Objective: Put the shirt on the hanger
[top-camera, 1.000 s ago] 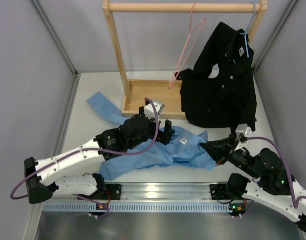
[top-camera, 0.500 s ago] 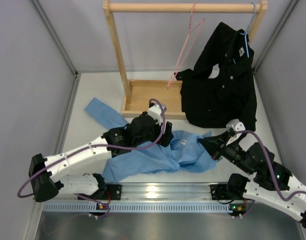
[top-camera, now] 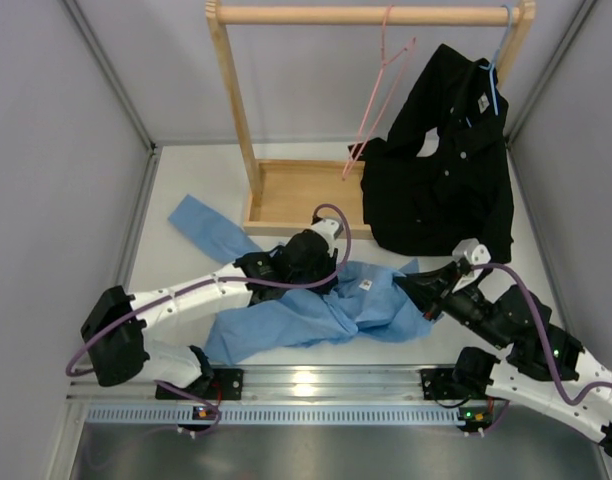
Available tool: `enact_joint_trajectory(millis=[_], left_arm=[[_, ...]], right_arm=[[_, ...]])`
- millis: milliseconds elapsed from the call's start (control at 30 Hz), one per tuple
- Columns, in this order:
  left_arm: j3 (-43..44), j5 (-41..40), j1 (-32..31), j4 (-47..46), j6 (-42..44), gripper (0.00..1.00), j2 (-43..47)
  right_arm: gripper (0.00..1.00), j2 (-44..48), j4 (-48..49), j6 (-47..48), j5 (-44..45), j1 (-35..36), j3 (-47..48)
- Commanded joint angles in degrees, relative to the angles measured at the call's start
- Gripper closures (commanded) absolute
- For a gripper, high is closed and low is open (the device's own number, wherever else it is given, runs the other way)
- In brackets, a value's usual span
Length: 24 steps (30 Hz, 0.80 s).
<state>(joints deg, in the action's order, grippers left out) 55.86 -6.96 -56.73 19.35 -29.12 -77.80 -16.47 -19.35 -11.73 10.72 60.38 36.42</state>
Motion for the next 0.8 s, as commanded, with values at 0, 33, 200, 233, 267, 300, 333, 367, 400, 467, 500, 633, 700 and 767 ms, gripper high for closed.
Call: enact_joint_trajectory(millis=[0,33,200,233,267,300,333,367,400,467,500,633,700,767], left_arm=[[1.18,4.07,0.13,-4.68,-1.02,0.86,0.97],[1.97,2.32,0.13,-3.81,-1.02,0.90,1.94],[6.62,-12.53,0.04,1.74,1.95,0.95,15.79],[7.33,-14.73,-0.05,1.74,4.66,0.95,17.75],[8.12,-15.27,-0.05,1.74,6.17,0.95,19.68],[9.17,-15.27,-0.05,1.74,8.10,0.95,22.84],[11.45,-14.84,-0.05,1.91,11.42,0.96,24.09],[12.43,-14.57,-0.13,2.00,12.76,0.97,25.23],[13.31,-14.22,-0.14,1.92,13.99,0.98,27.07],[14.11,-12.82,-0.31,1.92,16.20,1.00,28.40],[13.67,-12.12,-0.31,1.83,16.29,1.00,29.45],[5.78,-7.89,-0.84,1.65,12.19,1.00,29.73],[-0.55,-10.87,-1.19,1.56,7.54,1.00,28.50],[-3.98,-14.46,-1.19,1.74,4.01,1.00,27.88]], right_arm=[[1.00,0.65,6.17,0.92,-0.70,0.88,1.02],[1.00,0.47,6.17,0.83,-0.35,0.88,1.02],[1.00,-3.82,3.98,1.00,4.47,0.88,2.24],[1.00,-5.05,3.71,1.09,5.35,0.88,2.60],[1.00,-8.28,2.93,1.27,7.45,0.88,2.95],[1.00,-10.06,2.57,1.27,8.78,0.88,3.99],[1.00,-11.81,2.05,0.83,10.44,0.88,4.61],[1.00,-15.57,1.00,0.13,14.90,0.88,5.49],[1.00,-17.35,0.38,-1.79,17.47,0.79,7.07],[1.00,-22.01,-1.12,-4.43,23.70,0.18,8.92],[1.00,-23.59,-2.86,-6.62,24.78,-0.17,10.58],[0.97,-27.65,-6.22,-11.12,29.62,-0.70,12.36],[0.95,-26.43,-4.65,-10.95,28.40,-0.70,10.61],[0.88,-23.18,-2.02,-6.76,21.24,-0.70,7.37]])
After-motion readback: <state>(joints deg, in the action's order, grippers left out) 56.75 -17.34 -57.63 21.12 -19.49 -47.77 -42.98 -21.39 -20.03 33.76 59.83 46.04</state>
